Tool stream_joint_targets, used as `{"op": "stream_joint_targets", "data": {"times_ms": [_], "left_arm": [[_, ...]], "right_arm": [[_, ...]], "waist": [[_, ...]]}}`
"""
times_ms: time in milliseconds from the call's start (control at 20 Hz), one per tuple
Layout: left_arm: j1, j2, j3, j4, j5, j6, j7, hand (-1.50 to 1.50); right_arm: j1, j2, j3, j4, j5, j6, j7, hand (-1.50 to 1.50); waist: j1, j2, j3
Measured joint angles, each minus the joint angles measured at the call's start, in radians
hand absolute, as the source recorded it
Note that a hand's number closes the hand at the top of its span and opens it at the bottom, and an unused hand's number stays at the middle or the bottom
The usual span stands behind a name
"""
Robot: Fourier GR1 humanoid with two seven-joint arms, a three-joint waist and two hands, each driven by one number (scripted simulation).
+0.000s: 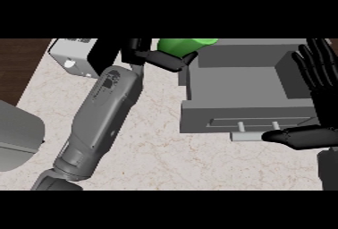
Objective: Pick up the cup, place it into the drawer and close the drawer
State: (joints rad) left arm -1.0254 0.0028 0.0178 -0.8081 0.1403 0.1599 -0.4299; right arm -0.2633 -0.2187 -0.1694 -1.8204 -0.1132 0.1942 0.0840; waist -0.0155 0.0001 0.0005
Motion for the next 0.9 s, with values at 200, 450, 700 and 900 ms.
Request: {"op": "stream_joint_targets", "data": {"times_ms": [200, 450, 700, 900], "left_arm": [[-0.136, -0.002, -0.043, 0.110, 0.029, 0.090, 0.084, 1.50], [-0.256, -0.003, -0.114, 0.260, 0.077, 0.171, 0.156, 1.50], [-0.321, -0.003, -0.180, 0.399, 0.110, 0.187, 0.190, 1.50], [-0.319, -0.003, -0.245, 0.474, 0.123, 0.135, 0.211, 1.50]], "right_arm": [[-0.020, 0.001, 0.007, -0.010, -0.001, -0.005, 0.019, -1.50], [-0.026, 0.003, 0.017, -0.009, -0.003, 0.001, 0.023, -1.50], [-0.048, 0.008, 0.023, 0.002, -0.009, 0.008, 0.007, -1.50], [-0.066, 0.004, 0.030, 0.015, -0.015, 0.024, -0.001, -1.50]], "waist": [[-0.019, 0.005, 0.000], [-0.040, 0.011, 0.001], [-0.072, 0.022, 0.001], [-0.103, 0.031, 0.002]]}}
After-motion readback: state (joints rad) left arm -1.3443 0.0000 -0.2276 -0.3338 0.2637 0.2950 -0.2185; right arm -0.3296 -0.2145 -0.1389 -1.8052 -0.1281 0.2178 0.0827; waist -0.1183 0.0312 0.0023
